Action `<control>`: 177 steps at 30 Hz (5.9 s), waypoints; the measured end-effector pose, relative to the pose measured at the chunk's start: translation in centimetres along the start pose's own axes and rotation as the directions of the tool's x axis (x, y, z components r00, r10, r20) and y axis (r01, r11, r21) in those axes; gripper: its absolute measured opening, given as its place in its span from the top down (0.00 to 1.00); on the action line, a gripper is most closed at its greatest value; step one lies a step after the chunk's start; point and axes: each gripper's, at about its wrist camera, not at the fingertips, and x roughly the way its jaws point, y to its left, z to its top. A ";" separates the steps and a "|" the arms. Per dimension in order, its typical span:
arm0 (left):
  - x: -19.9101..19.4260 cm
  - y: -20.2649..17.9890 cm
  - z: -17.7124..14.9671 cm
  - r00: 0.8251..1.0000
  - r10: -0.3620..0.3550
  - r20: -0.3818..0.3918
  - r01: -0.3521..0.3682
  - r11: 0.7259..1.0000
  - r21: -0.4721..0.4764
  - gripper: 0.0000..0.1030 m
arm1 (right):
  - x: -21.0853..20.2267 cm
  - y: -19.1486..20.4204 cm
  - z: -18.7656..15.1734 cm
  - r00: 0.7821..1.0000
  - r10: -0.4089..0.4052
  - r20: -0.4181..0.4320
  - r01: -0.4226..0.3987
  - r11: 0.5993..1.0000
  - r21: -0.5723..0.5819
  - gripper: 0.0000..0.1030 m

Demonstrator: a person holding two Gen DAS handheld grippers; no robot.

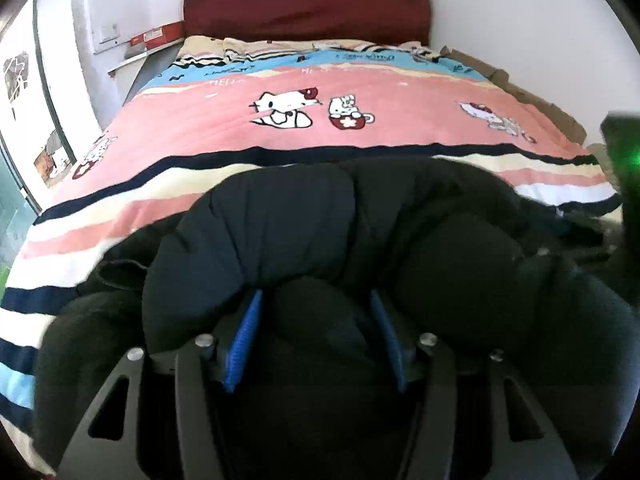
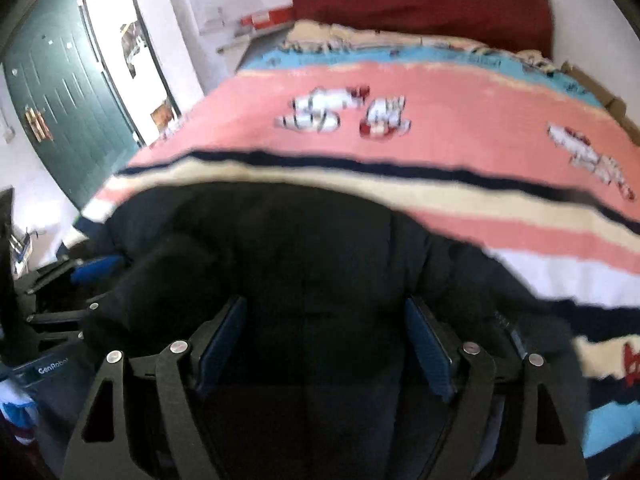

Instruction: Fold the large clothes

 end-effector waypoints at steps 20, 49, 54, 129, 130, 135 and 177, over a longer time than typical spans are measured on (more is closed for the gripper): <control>-5.7 -1.4 -4.9 0.999 0.020 0.041 -0.018 0.999 -0.027 0.48 | -5.2 1.3 -6.7 0.999 0.008 0.034 -0.006 0.999 -0.031 0.24; -13.0 -3.2 -9.7 0.985 0.139 0.103 -0.142 0.989 0.028 0.46 | -10.0 2.3 -11.9 0.999 -0.053 0.003 0.053 0.998 -0.029 0.19; -16.3 -3.1 -11.7 0.981 0.151 0.118 -0.156 0.987 0.030 0.46 | -13.4 2.2 -14.1 0.999 -0.045 0.008 0.045 0.999 -0.015 0.16; -27.2 8.0 -30.5 0.834 -0.518 0.190 0.537 0.683 -0.495 0.76 | -25.3 -4.8 -31.9 0.956 0.293 -0.014 -0.259 0.866 0.428 0.75; -27.6 7.9 -29.8 0.830 -0.520 0.201 0.546 0.685 -0.483 0.77 | -25.8 -4.9 -31.6 0.952 0.306 0.021 -0.284 0.854 0.436 0.77; -29.1 8.2 -25.9 0.803 -0.531 0.271 0.593 0.666 -0.453 0.79 | -27.3 -6.0 -29.8 0.931 0.331 0.153 -0.363 0.809 0.462 0.79; -17.0 15.7 1.3 0.834 -0.406 0.374 0.552 0.606 -0.573 0.79 | -17.1 -14.6 -3.1 0.895 0.226 0.385 -0.440 0.593 0.675 0.80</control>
